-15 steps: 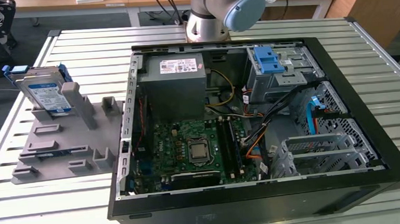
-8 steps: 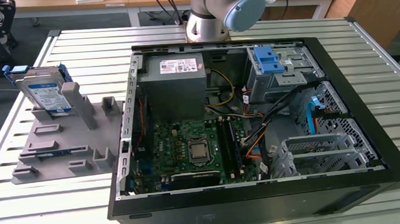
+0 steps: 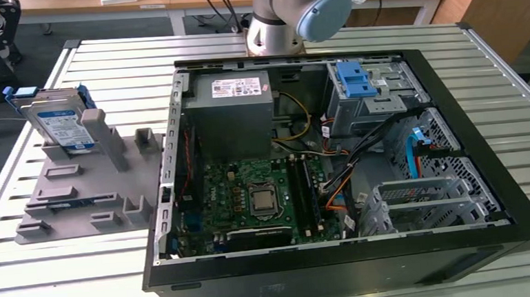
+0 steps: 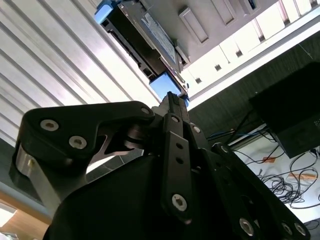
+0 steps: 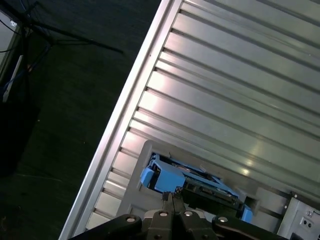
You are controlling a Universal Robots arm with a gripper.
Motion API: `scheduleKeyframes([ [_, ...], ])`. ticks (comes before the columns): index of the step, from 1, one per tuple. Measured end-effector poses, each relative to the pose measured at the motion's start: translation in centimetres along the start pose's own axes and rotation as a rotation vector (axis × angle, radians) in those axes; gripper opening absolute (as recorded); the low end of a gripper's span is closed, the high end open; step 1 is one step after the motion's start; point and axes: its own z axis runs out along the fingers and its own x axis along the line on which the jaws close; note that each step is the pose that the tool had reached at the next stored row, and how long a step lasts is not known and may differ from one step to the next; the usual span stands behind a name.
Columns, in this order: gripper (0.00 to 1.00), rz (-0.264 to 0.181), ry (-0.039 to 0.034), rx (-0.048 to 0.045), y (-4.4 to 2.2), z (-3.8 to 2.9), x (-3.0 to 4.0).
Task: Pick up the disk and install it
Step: 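Pick up the disk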
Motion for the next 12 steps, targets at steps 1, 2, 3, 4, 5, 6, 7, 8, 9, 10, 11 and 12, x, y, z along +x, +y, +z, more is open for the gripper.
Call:
scheduleKeyframes([
  [1,0.11,-0.005,0.0002,0.0000,0.00,0.00,0.00],
  [2,0.11,-0.009,0.0004,0.0000,0.00,0.00,0.00],
  [3,0.11,-0.013,0.0005,0.0000,0.00,0.00,0.00],
  [4,0.11,-0.016,0.0008,0.0000,0.00,0.00,0.00],
  [5,0.11,-0.019,0.0008,-0.0001,0.00,0.00,0.00],
  [6,0.11,-0.021,0.0010,-0.0001,0.00,0.00,0.00],
  [7,0.11,-0.021,0.0010,-0.0001,0.00,0.00,0.00],
  [8,0.11,-0.021,0.0010,-0.0001,0.00,0.00,0.00],
  [9,0.11,-0.021,0.0009,-0.0001,0.00,0.00,0.00],
  [10,0.11,-0.021,0.0010,-0.0001,0.00,0.00,0.00],
  [11,0.11,-0.021,0.0009,-0.0001,0.00,0.00,0.00],
  [12,0.11,-0.021,0.0010,-0.0001,0.00,0.00,0.00],
])
